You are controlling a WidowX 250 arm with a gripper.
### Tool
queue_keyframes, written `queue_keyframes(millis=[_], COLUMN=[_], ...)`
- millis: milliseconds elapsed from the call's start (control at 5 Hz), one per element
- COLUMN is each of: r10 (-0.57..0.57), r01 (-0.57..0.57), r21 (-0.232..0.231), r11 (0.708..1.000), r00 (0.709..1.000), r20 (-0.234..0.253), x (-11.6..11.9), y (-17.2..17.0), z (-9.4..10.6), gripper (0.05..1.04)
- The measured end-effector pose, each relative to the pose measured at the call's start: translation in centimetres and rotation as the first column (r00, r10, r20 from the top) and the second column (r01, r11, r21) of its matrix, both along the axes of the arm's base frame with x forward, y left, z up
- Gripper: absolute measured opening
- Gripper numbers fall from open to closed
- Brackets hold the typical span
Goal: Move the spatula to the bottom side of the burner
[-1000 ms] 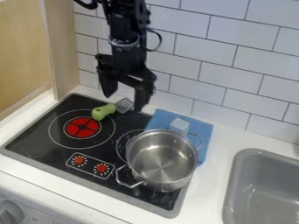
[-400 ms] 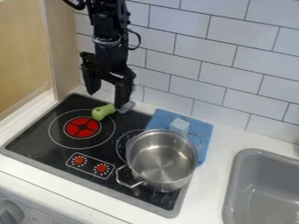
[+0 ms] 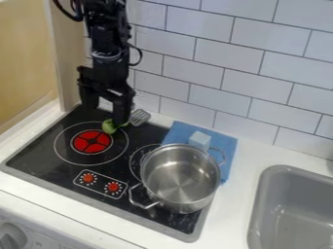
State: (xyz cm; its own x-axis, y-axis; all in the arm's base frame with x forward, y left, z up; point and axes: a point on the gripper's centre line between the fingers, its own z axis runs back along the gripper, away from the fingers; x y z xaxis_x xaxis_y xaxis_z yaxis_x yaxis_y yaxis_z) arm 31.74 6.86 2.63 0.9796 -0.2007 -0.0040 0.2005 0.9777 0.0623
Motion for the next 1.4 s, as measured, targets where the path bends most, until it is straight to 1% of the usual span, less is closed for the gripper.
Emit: queue_keyframes(millis=[200,400,600,800,1200,1400], r10=[-0.032,-0.052,-0.066,-0.067,-0.073,-0.068], r01=[0.032,0.052,0.065,0.067,0.073,0.068], r21=[-0.016,-0.011,-0.023,-0.002,0.001,-0.018], r11=[0.999,0.999,0.998,0.998,0.997,0.998], r00=[0.999,0.998,0.997,0.998,0.997,0.998], r20=[-0.008,-0.018,-0.027,-0.022,-0.014,-0.002], x=[0.4,0.8,1.0,1.3,1.5,1.3], y=[-0.2,0.0,-0.1,0.1,-0.3,-0.7], z=[-0.8,-1.4,-2.0,-1.8,-1.8,-1.6], gripper=[0.998,0.934,0.621,0.381,0.362,0.362])
